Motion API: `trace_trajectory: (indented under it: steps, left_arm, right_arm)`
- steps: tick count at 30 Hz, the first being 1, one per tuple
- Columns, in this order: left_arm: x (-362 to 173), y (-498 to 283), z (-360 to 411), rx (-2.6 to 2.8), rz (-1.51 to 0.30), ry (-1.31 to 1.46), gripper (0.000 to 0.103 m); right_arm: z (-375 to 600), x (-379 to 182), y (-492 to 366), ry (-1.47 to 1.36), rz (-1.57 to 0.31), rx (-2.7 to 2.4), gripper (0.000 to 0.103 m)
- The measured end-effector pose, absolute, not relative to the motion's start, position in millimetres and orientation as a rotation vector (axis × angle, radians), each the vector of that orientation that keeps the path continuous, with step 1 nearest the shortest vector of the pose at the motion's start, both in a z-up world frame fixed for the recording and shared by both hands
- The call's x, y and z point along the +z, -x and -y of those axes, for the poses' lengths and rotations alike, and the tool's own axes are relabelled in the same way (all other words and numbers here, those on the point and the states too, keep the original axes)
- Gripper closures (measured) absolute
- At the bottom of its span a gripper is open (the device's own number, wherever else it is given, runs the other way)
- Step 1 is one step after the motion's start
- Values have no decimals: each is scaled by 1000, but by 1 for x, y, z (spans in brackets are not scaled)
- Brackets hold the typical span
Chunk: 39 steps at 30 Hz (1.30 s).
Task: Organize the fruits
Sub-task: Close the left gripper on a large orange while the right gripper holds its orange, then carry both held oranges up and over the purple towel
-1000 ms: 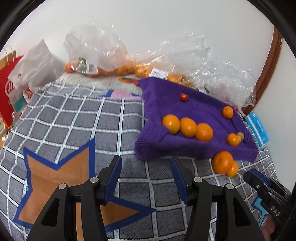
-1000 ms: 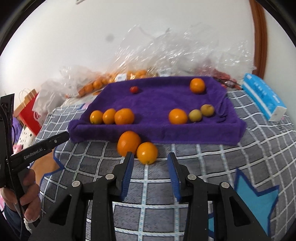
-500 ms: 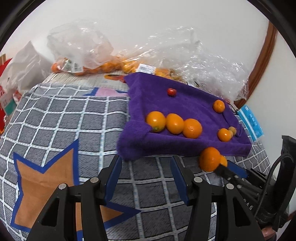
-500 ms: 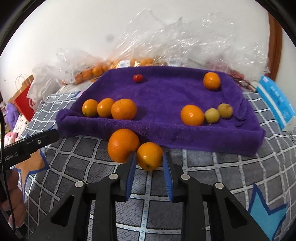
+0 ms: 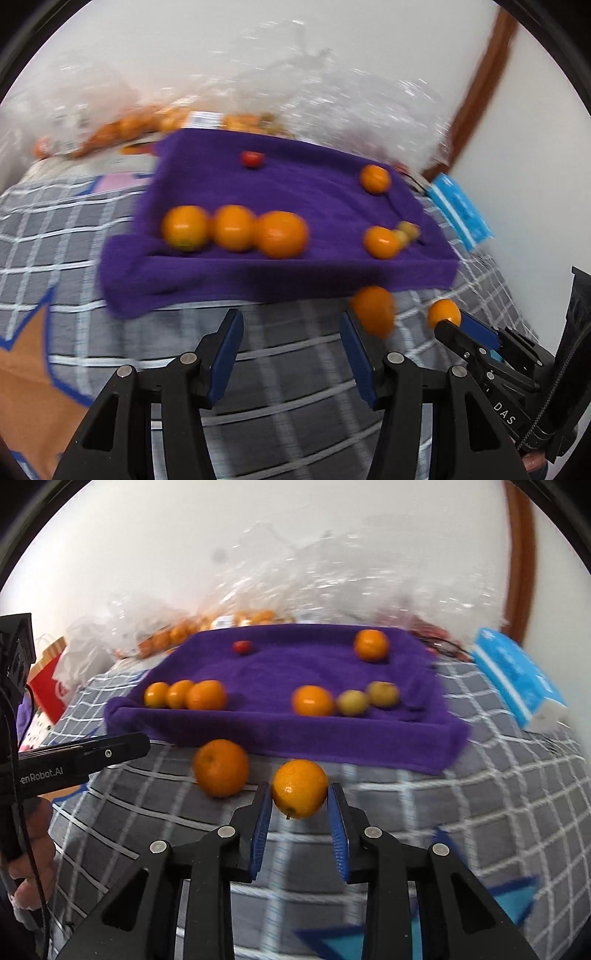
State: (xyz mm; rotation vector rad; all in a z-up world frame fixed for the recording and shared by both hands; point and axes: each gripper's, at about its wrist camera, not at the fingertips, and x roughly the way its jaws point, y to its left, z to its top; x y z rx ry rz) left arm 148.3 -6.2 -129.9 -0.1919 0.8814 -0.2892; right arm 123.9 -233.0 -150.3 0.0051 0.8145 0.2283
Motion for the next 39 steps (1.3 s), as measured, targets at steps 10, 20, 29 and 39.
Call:
trace_trajectory:
  steps: [10, 20, 29, 39]
  left_arm:
    - [-149, -164, 78, -305, -935, 54, 51]
    - [-139, -153, 56, -268, -925, 114, 63]
    - [-124, -129, 14, -200, -898, 188, 63]
    - [-103, -112, -21, -137, -856, 220, 63]
  right_arm:
    - [276, -151, -105, -48, -815, 162, 72]
    - [267, -152, -102, -50, -816, 192, 72]
    - [248, -135, -97, -39, -796, 199, 72]
    - [239, -112, -98, -97, -781, 182, 72]
